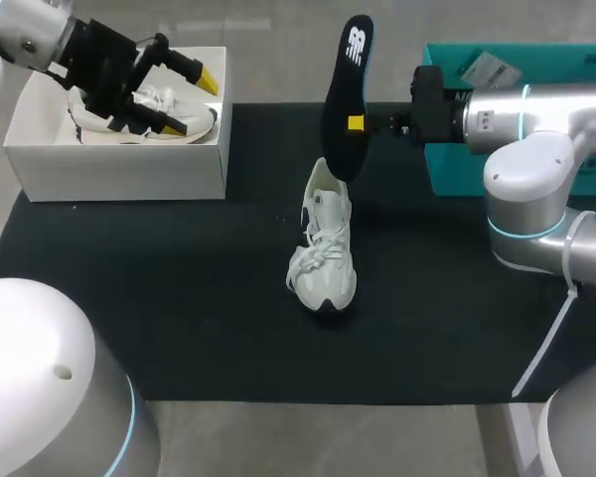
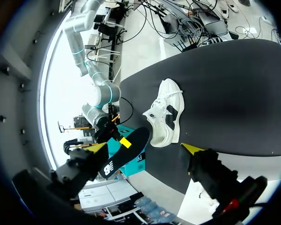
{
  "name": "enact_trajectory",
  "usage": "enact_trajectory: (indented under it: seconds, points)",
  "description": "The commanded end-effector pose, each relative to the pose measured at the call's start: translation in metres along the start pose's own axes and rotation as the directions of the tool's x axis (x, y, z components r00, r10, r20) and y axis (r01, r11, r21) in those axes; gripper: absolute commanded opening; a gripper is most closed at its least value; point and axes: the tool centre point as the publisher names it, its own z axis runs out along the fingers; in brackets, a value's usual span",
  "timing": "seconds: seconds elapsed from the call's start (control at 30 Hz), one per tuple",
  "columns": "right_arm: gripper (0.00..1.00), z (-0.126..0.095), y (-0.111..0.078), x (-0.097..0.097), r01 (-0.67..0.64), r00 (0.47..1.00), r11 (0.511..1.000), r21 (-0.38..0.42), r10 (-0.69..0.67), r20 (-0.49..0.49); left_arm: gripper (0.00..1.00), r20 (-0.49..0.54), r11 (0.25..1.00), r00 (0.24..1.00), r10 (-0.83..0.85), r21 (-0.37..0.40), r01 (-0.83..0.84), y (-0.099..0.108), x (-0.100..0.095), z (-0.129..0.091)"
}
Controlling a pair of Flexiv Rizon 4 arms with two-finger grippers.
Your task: Take the shoe out of the shoebox, open the shoe tongue, remove and reinsert the insole, then place the shoe into the shoebox
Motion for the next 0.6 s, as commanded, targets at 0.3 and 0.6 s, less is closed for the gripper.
enact_trajectory:
  seconds: [0.3, 0.6]
  points:
    - [0.00, 0.012, -0.026, -0.004, 0.016, 1.000, 0.999, -0.037, -0.016, -0.001, 1.00, -0.003, 1.000, 1.000, 0.001, -0.001, -0.001, -0.001, 0.000, 0.000]
    - [0.00, 0.012, -0.040, 0.000, -0.004, 1.000, 1.000, -0.022, 0.005, 0.004, 1.00, -0.003, 1.000, 1.000, 0.001, -0.001, -0.001, -0.001, 0.000, 0.000]
